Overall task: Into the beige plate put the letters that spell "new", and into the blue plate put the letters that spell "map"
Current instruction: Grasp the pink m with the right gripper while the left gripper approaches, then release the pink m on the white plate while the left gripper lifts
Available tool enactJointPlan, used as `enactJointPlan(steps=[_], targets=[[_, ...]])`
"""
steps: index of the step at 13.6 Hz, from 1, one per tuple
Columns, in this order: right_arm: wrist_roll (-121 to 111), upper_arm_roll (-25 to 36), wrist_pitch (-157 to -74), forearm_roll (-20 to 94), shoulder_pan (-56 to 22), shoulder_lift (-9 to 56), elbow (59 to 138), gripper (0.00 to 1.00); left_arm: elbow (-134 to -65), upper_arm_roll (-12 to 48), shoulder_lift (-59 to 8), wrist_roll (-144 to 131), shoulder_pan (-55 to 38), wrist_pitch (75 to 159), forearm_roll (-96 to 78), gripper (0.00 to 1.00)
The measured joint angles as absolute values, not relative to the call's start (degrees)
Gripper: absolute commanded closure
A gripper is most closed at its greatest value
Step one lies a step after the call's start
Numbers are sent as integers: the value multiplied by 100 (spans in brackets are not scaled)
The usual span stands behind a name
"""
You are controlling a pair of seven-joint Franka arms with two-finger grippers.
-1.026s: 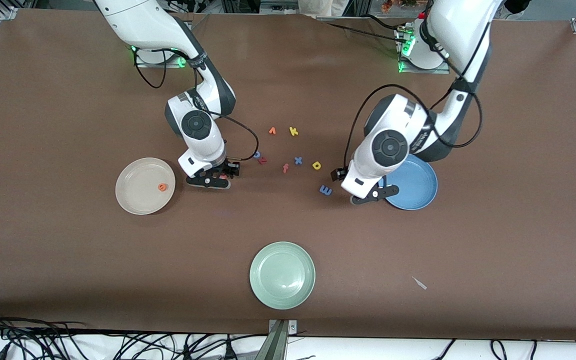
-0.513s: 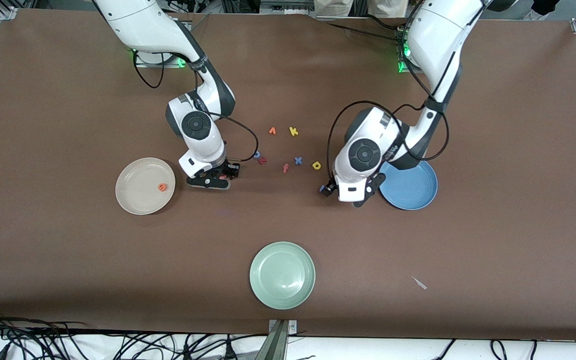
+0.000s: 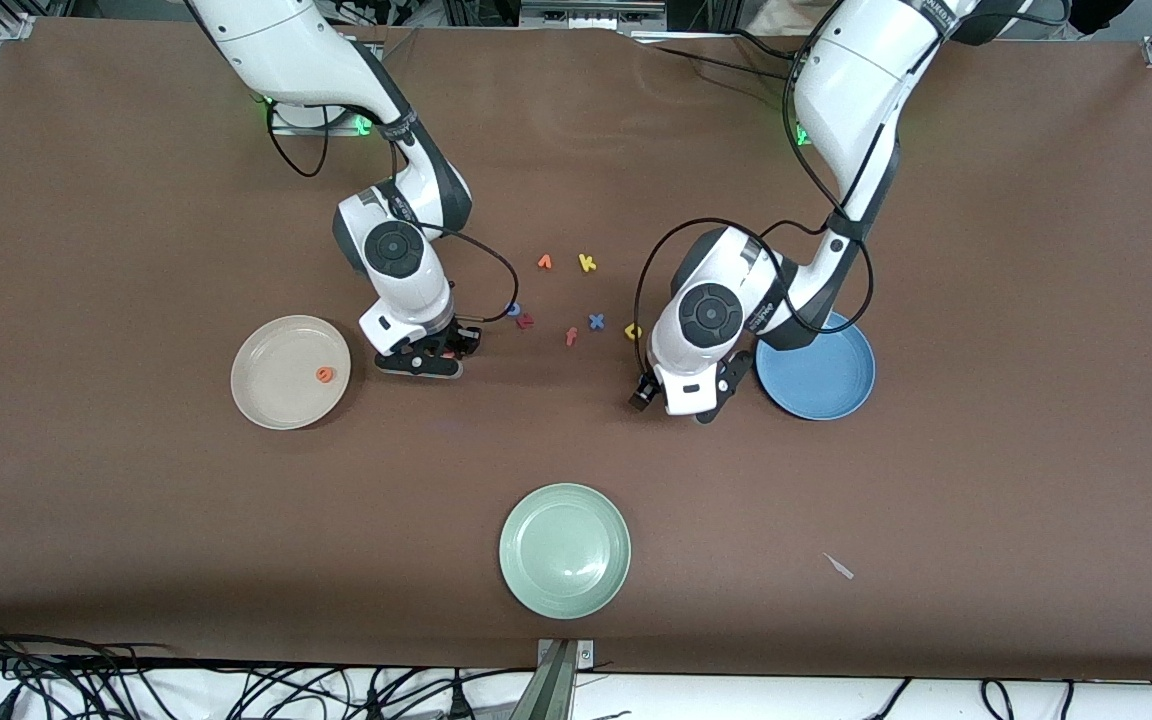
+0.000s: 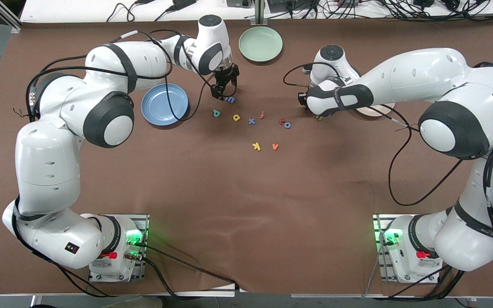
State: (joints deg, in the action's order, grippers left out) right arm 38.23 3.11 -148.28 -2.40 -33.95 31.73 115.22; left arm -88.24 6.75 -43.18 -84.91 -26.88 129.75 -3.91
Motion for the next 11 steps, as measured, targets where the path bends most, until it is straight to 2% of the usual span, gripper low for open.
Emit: enactJointPlan(steps=[3, 5, 9, 11], targets=[[3794, 316, -14829, -242, -3396, 3168, 11525, 75, -8813, 675, -4459, -8493, -2689, 13057, -391, 16], [3609, 434, -14709, -264, -3399, 3142, 11503, 76, -8814, 676, -4518, -8493, -2691, 13058, -391, 23], [2532, 969, -13621, -270, -3383, 2851, 11125, 75, -8814, 678, -4615, -8493, -2757, 13058, -391, 69], [1937, 1257, -13320, -270, -3375, 2677, 11083, 75, -8805, 678, -4627, -8494, -2768, 13078, -391, 98]])
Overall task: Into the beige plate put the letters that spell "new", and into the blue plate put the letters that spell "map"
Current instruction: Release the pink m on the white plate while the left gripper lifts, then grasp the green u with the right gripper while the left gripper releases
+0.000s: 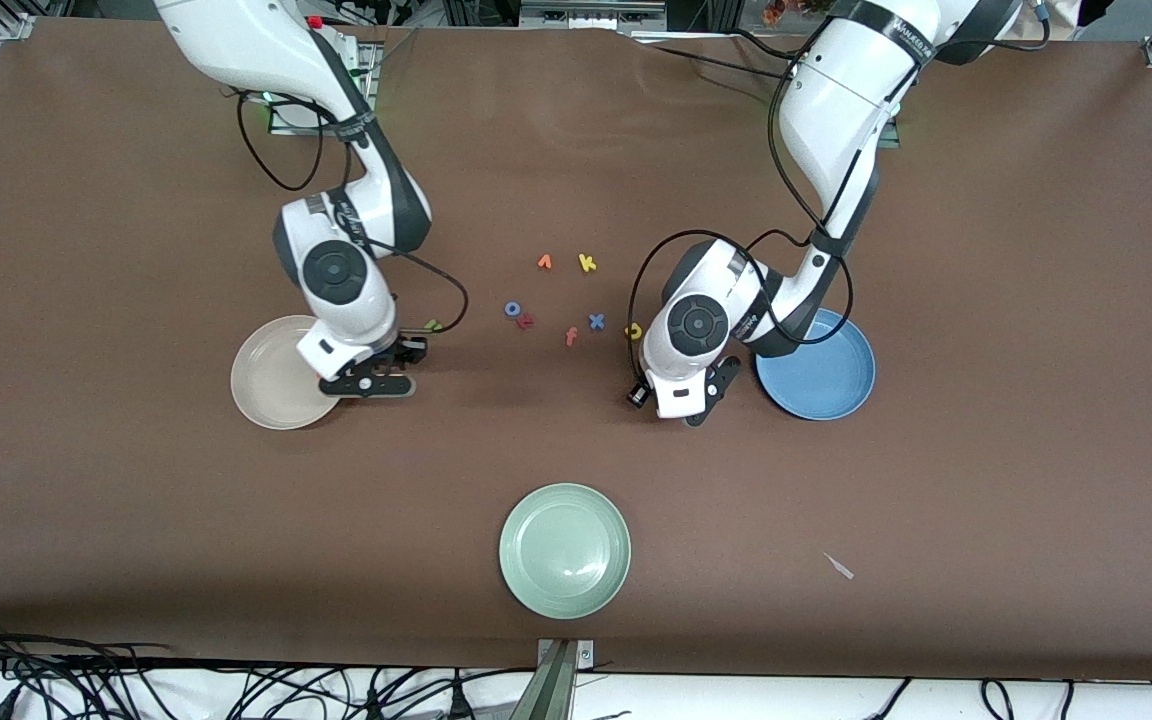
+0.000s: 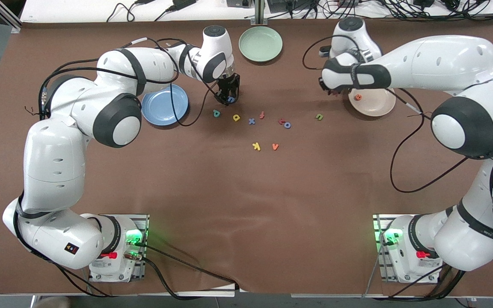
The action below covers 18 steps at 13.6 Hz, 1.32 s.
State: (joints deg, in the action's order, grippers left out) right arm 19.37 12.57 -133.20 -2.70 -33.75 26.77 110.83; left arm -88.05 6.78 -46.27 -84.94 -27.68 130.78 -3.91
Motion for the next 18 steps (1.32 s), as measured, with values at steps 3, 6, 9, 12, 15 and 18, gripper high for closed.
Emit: enactJointPlan(steps=[3, 6, 9, 12, 15, 18], targets=[[1156, 1690, -13146, -270, -3369, 2412, 11349, 75, -8788, 677, -4627, -8485, -2767, 13078, -391, 100], [570, 2108, -13741, -270, -3351, 2043, 12188, 52, -8669, 655, -4601, -8387, -2703, 12830, -390, 100], [541, 2142, -14310, -270, -3355, 1900, 12764, 29, -8523, 641, -4342, -7781, -2421, 12219, -390, 100], [908, 1912, -14329, -264, -3403, 1833, 12726, 26, -8521, 618, -3956, -6920, -2106, 11304, -390, 100], [2057, 1265, -14269, -263, -3446, 1796, 12572, 27, -8628, 596, -3767, -5967, -1742, 10549, -357, 100], [3021, 875, -14244, -263, -3586, 1830, 12539, 28, -9038, 591, -3690, -5350, -1475, 10562, -203, 100]])
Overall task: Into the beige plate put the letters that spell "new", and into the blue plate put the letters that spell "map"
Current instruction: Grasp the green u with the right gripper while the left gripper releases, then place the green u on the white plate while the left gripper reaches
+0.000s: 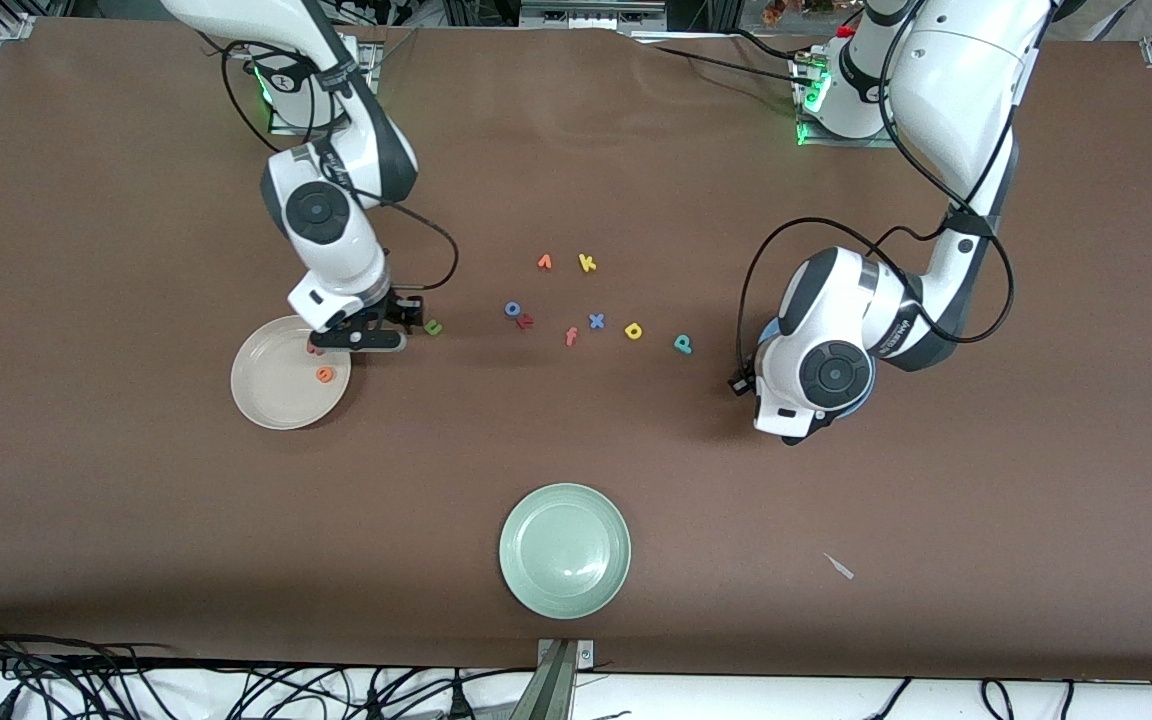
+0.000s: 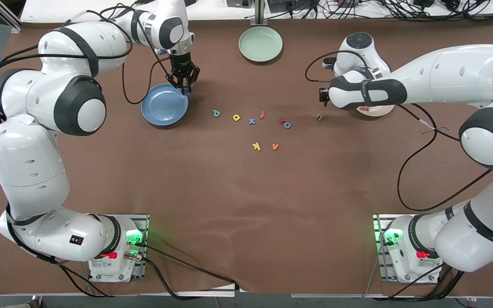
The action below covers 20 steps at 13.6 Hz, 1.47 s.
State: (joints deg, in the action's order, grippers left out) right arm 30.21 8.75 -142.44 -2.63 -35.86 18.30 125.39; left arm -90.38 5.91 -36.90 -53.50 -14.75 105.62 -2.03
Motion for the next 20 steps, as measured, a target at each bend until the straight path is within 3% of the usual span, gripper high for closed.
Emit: enactJointPlan(steps=[3, 4, 6, 13, 18, 20], targets=[[3501, 850, -14427, -263, -3787, 1980, 12539, 30, -9580, 588, -3682, -4993, -1237, 11094, 20, 100], [3607, 849, -14549, -263, -3837, 2065, 12540, 30, -9814, 588, -3683, -4967, -1183, 11341, 142, 84], [3730, 848, -14764, -263, -3911, 2238, 12542, 31, -10104, 590, -3681, -4935, -1126, 11594, 214, 1], [3769, 851, -15236, -263, -3921, 2480, 12664, 40, -10104, 771, -3272, -4937, -1116, 11604, 3, 0], [3804, 850, -15268, -263, -3932, 2528, 12705, 69, -10068, 1289, -3091, -5938, -1360, 12097, -220, 0], [3804, 850, -15271, -263, -3939, 2532, 12709, 74, -10110, 1305, -3220, -6689, -1650, 12482, -223, 3]])
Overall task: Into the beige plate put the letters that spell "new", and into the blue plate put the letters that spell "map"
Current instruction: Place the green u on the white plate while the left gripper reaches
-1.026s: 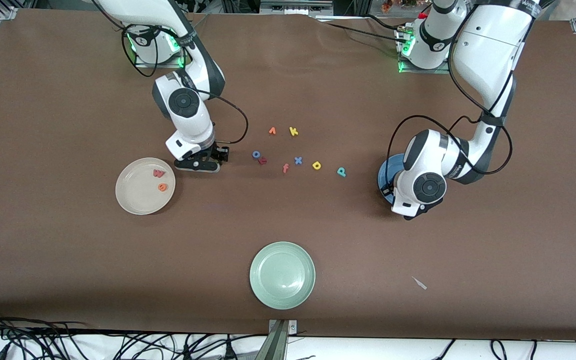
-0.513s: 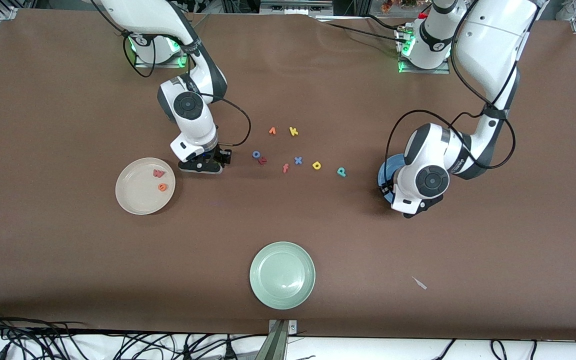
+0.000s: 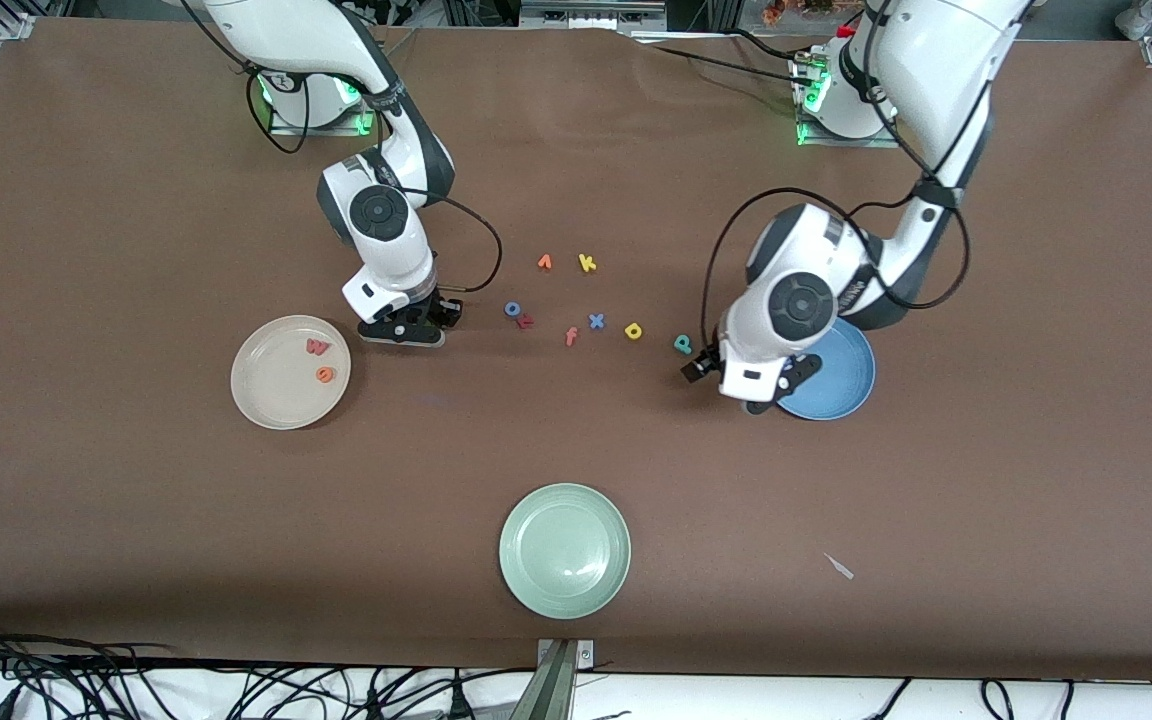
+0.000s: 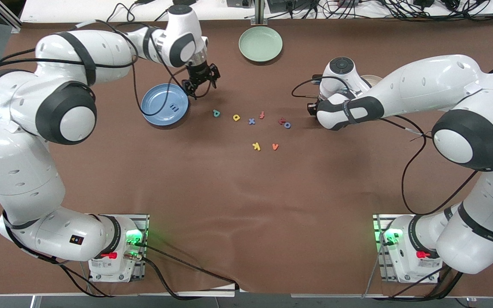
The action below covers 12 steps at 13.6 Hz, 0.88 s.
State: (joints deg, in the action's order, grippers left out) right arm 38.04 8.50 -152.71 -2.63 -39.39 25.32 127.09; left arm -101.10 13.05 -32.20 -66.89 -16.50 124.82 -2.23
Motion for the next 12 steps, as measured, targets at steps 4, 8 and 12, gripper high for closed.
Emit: enactJointPlan(steps=[4, 8, 12], targets=[[3459, 982, -15112, -267, -3949, 2441, 12645, 75, -10175, 1305, -3643, -7193, -1886, 12723, -223, 18], [1743, 1916, -13964, -267, -3934, 1944, 12360, 74, -10178, 1305, -3899, -7210, -1907, 12968, -223, 38], [95, 2828, -13720, -267, -3915, 1734, 12447, 57, -10174, 1307, -3896, -7234, -1909, 12979, -223, 39]])
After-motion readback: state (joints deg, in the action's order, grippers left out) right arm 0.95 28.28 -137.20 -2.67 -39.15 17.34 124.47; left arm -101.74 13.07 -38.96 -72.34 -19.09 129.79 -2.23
